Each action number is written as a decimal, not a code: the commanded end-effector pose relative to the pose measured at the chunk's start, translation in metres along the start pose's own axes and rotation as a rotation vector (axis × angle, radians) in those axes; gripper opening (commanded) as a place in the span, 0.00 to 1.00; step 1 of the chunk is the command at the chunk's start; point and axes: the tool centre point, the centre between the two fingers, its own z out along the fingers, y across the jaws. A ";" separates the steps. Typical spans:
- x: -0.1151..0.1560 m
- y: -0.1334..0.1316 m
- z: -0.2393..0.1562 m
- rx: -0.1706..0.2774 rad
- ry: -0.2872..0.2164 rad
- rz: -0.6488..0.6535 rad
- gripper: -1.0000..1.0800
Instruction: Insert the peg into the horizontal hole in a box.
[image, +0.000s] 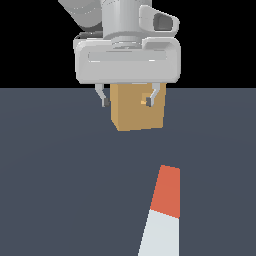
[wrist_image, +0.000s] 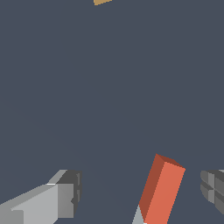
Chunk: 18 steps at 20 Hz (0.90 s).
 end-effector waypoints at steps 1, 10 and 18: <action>0.000 0.000 0.000 0.000 0.000 0.000 0.96; -0.031 0.010 0.016 0.001 -0.002 0.052 0.96; -0.110 0.029 0.055 0.005 -0.004 0.184 0.96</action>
